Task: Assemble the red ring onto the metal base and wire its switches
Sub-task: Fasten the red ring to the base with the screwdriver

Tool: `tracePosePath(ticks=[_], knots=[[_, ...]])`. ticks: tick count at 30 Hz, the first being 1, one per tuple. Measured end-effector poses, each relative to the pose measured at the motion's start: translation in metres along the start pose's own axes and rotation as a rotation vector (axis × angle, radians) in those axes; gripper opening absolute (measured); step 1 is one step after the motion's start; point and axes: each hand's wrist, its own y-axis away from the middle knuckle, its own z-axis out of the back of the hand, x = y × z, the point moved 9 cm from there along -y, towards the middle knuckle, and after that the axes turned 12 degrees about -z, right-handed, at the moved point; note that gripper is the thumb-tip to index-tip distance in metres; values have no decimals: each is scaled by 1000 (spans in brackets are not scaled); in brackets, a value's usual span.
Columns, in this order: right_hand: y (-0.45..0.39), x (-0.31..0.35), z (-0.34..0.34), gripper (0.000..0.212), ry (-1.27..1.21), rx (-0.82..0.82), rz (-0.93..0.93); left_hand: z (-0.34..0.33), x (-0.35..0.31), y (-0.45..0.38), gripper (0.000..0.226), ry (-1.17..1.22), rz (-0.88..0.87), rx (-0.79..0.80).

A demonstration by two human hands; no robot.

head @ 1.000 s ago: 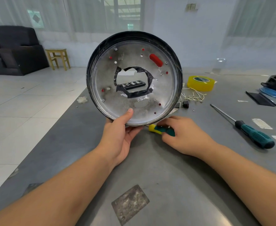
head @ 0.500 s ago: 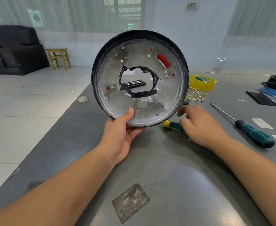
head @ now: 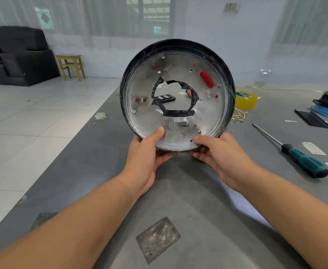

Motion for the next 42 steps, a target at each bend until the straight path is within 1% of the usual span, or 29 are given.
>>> tracePosePath(ticks=[4, 8, 15, 21, 26, 29, 32, 34, 35, 37, 38, 39, 40, 41, 42], knots=[[6, 4, -5, 17, -102, 9, 13, -13, -2, 8, 38, -24, -30, 70], [8, 2, -11, 18, -132, 32, 20, -24, 8, 17, 39, 0, 15, 105], [5, -8, -13, 15, -143, 20, -20, -19, 16, 15, 42, 13, 72, 61], [4, -13, -13, 18, -162, 17, -51, -15, 16, 13, 42, -17, 55, 30], [5, -10, -14, 16, -161, 12, -25, -16, 16, 14, 45, -13, 65, 55], [6, -9, -15, 18, -152, 11, -7, -19, 15, 15, 45, -11, 64, 70], [7, -11, -17, 19, -153, 2, -18, -17, 14, 15, 44, -11, 57, 53], [8, -8, -20, 20, -135, 23, -40, -15, 11, 14, 41, -16, 48, 42], [8, -5, -22, 22, -107, 60, -60, -15, 10, 13, 39, -16, 44, 41], [8, 6, -22, 31, 29, 157, -100, -14, 7, 11, 35, 9, 37, 32], [8, 13, -18, 40, 127, 172, -113, -12, 5, 9, 35, 24, 32, 20], [5, 22, -8, 49, 209, 135, -102, -9, 4, 7, 35, 34, 29, 4], [0, 35, 7, 53, 265, 53, -50, -6, 4, 4, 36, 38, 28, -16], [-6, 50, 26, 50, 311, -60, 42, -3, 4, 3, 37, 38, 32, -33], [-11, 63, 48, 41, 357, -191, 149, -1, 5, 1, 38, 37, 38, -47]])
